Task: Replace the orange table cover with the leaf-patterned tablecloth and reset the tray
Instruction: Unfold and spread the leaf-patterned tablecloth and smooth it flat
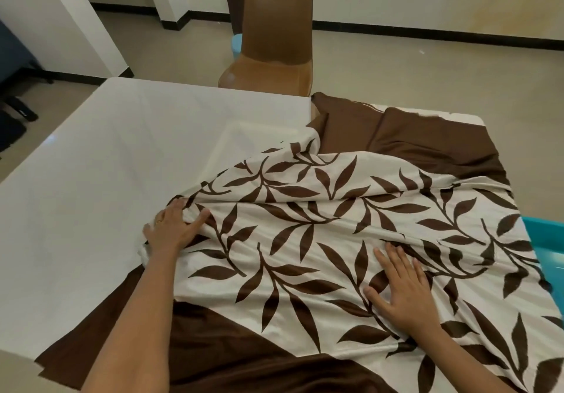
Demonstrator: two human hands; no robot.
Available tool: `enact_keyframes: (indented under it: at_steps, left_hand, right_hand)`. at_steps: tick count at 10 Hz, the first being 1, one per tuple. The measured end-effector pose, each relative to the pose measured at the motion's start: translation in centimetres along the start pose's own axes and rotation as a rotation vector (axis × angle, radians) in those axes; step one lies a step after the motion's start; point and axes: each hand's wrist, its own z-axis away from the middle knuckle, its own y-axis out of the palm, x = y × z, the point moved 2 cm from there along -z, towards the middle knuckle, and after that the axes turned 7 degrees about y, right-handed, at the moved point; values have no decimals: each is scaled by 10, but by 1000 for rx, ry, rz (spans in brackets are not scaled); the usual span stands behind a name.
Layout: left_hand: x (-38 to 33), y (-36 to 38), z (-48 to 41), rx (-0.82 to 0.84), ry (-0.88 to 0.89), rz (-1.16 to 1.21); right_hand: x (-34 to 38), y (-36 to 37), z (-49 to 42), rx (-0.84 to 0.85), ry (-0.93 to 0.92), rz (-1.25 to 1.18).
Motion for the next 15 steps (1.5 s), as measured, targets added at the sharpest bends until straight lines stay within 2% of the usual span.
enact_keyframes:
  at_steps: [1, 2, 3, 4, 5, 6, 7, 8, 10, 12, 13, 14, 15]
  left_hand:
    - [18, 1, 2, -25, -41, -24]
    - [50, -9, 6, -55, -190, -58]
    - [105, 4, -10, -29, -289, -44]
    - [212, 55, -90, -41, -339, 168]
    - [184, 55, -96, -172, -218, 162]
    - [38, 10, 13, -289, -27, 402]
    - [12, 17, 45, -243, -32, 533]
    - [43, 36, 38, -172, -148, 378]
    - [117, 10, 39, -92, -188, 27]
    - [214, 14, 8, -61, -440, 156]
    - [175, 13, 28, -242, -163, 25]
    - [91, 27, 90, -231, 403, 70]
    - [97, 34, 90, -214, 411, 72]
  right_hand:
    - [1, -1, 0, 0, -11, -10]
    - [0, -3, 0, -8, 6, -30]
    - [0, -4, 0, -6, 20, -20]
    - [2, -5, -1, -11, 30, 3]
    - [3, -6, -1, -6, 32, 19]
    - [4, -6, 0, -6, 29, 30]
    - [4, -5, -1, 3, 25, 42]
    - [3, -5, -1, 11, 12, 45]
    - [-15, -9, 12, -3, 8, 55]
    - [-55, -24, 24, 59, 136, 86]
    - [-20, -30, 27, -75, 209, 64]
    - [101, -10, 48, -217, 183, -258]
    - [163, 24, 64, -102, 184, -250]
